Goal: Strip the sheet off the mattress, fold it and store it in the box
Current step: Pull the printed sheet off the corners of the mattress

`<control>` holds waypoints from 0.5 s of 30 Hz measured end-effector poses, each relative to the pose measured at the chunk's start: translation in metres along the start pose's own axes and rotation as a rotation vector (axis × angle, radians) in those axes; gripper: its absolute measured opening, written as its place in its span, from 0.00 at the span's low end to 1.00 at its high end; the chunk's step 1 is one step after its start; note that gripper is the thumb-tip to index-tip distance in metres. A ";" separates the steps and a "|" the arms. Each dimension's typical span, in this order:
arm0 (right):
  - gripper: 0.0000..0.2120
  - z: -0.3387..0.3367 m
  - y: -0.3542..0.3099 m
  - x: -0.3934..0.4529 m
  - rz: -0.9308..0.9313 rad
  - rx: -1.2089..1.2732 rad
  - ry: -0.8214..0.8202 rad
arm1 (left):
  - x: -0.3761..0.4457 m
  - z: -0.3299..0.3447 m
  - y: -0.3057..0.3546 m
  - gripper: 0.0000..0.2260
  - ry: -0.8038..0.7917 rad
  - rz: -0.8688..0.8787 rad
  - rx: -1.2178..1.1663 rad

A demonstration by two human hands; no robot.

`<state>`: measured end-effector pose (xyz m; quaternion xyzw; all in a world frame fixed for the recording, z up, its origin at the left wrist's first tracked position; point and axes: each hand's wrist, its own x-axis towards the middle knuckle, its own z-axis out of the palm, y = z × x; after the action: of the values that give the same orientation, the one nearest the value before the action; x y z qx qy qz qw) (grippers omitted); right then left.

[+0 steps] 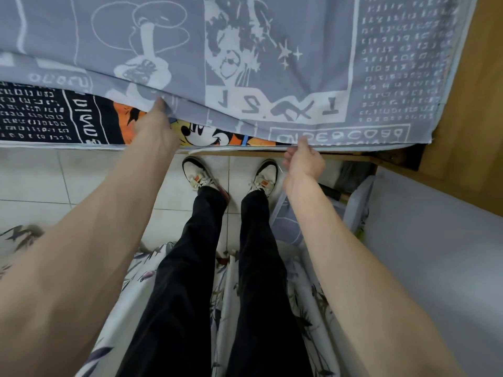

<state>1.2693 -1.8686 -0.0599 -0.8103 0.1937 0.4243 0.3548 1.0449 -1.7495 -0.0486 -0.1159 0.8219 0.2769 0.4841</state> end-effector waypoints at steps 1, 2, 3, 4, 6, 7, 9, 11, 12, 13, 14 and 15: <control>0.09 0.003 0.002 -0.004 0.023 0.021 -0.023 | -0.001 -0.003 0.000 0.12 0.014 0.006 0.018; 0.08 0.006 0.002 -0.007 0.038 0.035 -0.032 | -0.003 -0.006 0.001 0.10 0.021 0.023 0.029; 0.08 0.007 0.002 -0.010 0.046 0.042 -0.032 | -0.005 -0.010 0.001 0.09 0.009 0.044 0.029; 0.08 0.008 0.002 -0.012 0.049 0.047 -0.028 | -0.005 -0.014 -0.001 0.08 -0.015 0.063 0.009; 0.09 0.008 0.001 -0.013 0.046 0.056 -0.026 | -0.004 -0.027 -0.009 0.05 -0.052 0.086 -0.066; 0.08 0.007 0.001 -0.014 0.040 0.060 -0.028 | -0.003 -0.036 -0.018 0.04 -0.049 0.095 -0.100; 0.06 0.008 0.002 -0.015 0.027 0.069 -0.026 | -0.003 -0.054 -0.039 0.04 -0.041 0.115 -0.134; 0.06 0.009 0.004 -0.016 0.018 0.069 -0.020 | 0.000 -0.069 -0.055 0.06 -0.058 0.126 -0.097; 0.06 0.010 0.004 -0.016 0.015 0.070 -0.018 | 0.002 -0.072 -0.058 0.06 -0.076 0.122 -0.069; 0.07 0.010 0.005 -0.016 0.011 0.074 -0.013 | 0.005 -0.074 -0.057 0.06 -0.101 0.114 -0.039; 0.07 0.010 0.005 -0.015 0.007 0.077 -0.007 | 0.008 -0.075 -0.055 0.06 -0.124 0.106 -0.014; 0.07 0.011 0.006 -0.015 0.000 0.078 0.000 | 0.012 -0.076 -0.053 0.06 -0.140 0.097 0.001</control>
<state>1.2510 -1.8647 -0.0542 -0.7960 0.2101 0.4164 0.3859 1.0077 -1.8350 -0.0482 -0.0560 0.7908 0.3070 0.5266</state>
